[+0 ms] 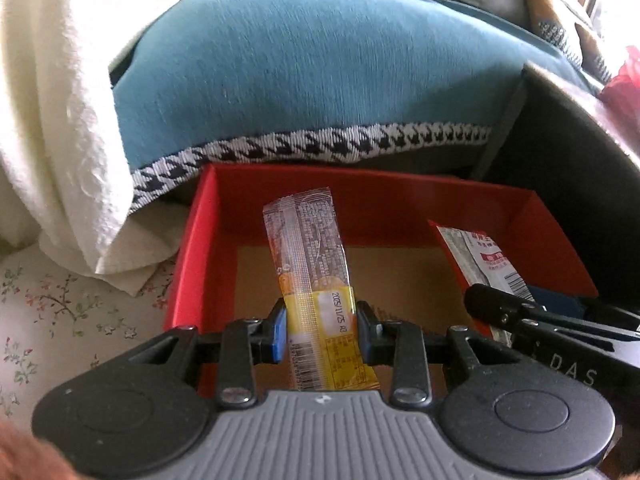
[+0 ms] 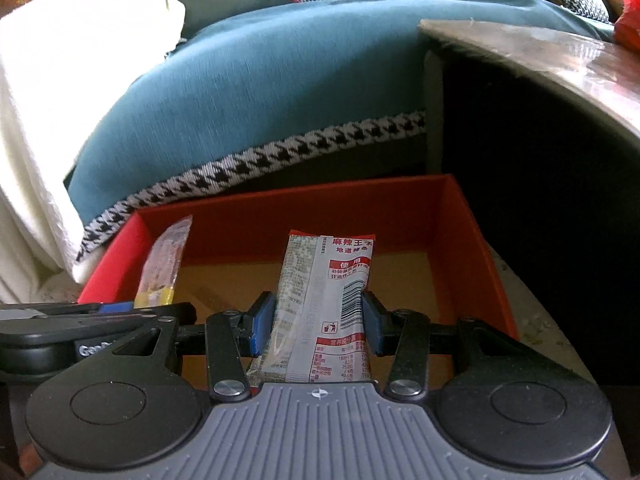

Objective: Organize snacks
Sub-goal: 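Carry the yellow bar with the left tool while the right tool carries the packet into the red box, then open the right tool to drop the packet while the left tool releases the bar in the box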

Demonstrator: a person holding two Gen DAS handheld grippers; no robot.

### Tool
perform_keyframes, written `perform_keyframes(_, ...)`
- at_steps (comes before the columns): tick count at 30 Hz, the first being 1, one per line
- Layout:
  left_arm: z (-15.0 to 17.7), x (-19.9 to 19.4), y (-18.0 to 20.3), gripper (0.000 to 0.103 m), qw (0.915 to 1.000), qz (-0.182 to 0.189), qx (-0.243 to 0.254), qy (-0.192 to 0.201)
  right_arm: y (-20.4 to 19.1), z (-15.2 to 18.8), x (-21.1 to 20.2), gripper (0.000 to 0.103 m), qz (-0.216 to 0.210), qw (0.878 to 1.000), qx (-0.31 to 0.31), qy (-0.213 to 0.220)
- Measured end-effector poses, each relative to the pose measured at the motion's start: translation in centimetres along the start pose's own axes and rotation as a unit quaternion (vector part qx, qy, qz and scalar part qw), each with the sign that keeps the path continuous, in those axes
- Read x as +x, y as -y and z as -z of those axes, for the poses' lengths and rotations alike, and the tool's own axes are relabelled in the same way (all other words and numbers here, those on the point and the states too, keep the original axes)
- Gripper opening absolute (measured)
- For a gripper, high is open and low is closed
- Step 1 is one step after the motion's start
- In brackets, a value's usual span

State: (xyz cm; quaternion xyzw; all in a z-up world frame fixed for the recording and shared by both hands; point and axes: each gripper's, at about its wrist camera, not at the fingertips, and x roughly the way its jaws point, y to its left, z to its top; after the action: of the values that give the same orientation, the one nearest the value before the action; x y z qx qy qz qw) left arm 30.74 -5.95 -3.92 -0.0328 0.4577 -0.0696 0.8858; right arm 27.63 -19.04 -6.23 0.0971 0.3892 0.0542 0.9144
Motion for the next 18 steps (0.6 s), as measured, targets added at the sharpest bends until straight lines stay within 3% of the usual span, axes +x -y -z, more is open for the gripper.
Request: perform_keyframes(18, 0.1, 2.6, 0.9, 0.029, 0.9992, -0.008, 0.024, -0.030, -1.6, 0.6, 3.0, 0.058, 0.048, 0.997, -0.042, -0.045)
